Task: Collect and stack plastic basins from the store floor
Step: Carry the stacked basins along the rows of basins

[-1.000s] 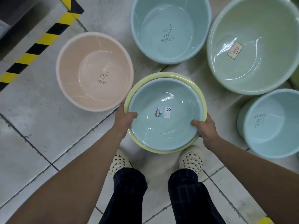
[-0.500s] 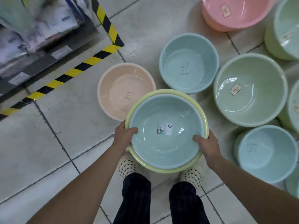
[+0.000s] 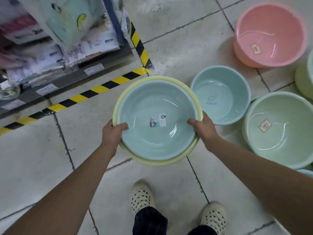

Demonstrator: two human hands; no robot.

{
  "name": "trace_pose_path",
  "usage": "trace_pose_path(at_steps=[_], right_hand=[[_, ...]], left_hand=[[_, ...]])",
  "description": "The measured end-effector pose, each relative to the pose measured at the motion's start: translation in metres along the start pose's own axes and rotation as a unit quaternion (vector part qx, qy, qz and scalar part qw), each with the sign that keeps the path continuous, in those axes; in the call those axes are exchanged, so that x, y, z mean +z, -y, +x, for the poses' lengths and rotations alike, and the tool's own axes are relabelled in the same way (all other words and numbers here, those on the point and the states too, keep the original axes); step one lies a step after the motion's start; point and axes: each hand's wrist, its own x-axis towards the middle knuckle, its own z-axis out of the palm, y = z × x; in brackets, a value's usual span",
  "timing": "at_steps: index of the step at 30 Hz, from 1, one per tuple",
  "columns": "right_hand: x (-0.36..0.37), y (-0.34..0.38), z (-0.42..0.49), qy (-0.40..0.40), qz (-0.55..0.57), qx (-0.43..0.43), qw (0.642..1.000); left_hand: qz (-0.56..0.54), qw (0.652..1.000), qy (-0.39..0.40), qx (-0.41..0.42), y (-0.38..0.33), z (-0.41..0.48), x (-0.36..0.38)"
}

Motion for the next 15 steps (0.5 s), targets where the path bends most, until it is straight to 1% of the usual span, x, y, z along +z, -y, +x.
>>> trace_pose_path(at_steps=[4, 7, 11, 15], right_hand=[[0.024, -0.005, 0.028, 0.02, 0.003, -0.031, 0.999], [0.034, -0.019, 0.045, 0.025, 0.006, -0.04, 0.999], [0.046, -0.046, 0.064, -0.024, 0.007, -0.035, 0.999], [0.056, -0.066, 0.081, -0.043, -0.032, -0.024, 0.998]], left_hand=[[-0.014, 1.0, -0.019, 0.015, 0.009, 0.033, 0.001], [-0.014, 1.0, -0.019, 0.014, 0.02, 0.056, 0.007], [-0.009, 1.0, -0.013, -0.003, 0.04, 0.084, 0.015], [-0.052, 0.998, -0.015, -0.021, 0.062, 0.102, 0.024]])
